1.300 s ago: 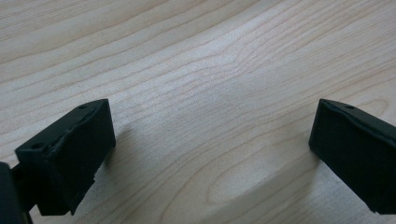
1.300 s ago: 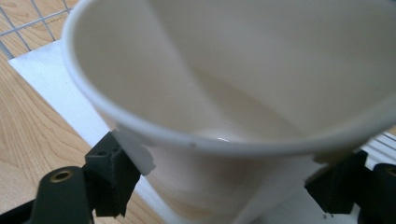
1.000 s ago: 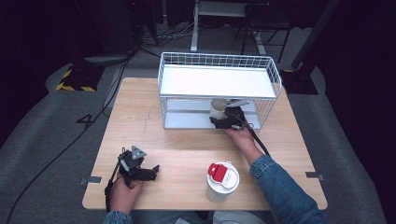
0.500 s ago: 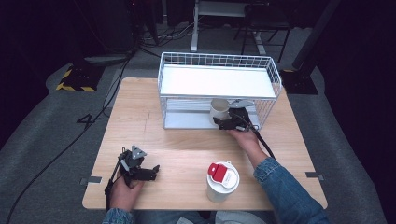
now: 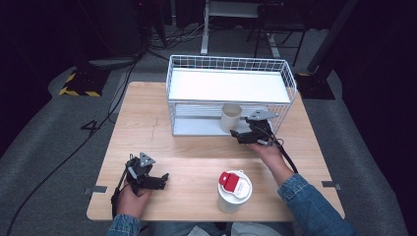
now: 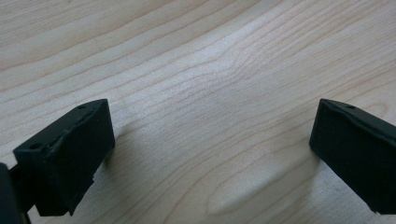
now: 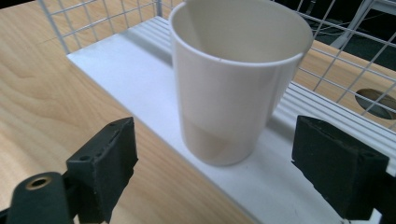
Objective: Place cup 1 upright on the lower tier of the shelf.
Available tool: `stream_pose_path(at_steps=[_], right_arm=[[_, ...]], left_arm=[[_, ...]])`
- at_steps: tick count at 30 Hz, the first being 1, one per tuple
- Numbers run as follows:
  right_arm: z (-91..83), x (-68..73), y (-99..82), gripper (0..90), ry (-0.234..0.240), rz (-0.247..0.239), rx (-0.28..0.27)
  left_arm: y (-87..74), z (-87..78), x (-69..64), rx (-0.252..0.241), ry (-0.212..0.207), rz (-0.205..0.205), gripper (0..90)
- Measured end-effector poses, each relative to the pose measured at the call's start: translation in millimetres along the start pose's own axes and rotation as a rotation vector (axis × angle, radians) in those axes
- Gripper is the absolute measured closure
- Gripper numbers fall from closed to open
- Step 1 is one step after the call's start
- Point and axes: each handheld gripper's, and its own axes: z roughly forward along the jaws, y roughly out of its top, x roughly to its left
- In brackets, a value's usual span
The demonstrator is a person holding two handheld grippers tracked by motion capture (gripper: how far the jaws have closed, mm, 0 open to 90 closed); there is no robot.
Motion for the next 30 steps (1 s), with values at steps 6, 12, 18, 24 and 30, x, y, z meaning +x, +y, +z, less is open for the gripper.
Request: stream_pose_path(at_steps=[6,12,18,24,30], right_arm=[[-25.8,-0.1,-2.8,14.7,0.006,-0.006,-0.028],[-48.7,-2.8,-4.2,14.7,0.003,-0.006,-0.040],[-67.0,-2.7,-7.0,14.7,0.004,-0.008,-0.041],[-86.5,-4.7,-16.3,14.7,0.007,-0.004,-0.024],[-104.6,-9.4,-31.2,14.7,-0.010,0.004,-0.009]], left_arm=[[0.1,0.0,0.2,0.001,0.000,0.002,0.4],[0.3,0.4,0.2,-0.002,0.001,0.000,0.4],[0.6,0.5,0.6,-0.001,0.001,0.001,0.5],[-0.1,-0.1,0.9,-0.001,-0.006,0.007,0.4],[-0.2,-0.1,1.0,-0.001,-0.007,0.008,0.4]])
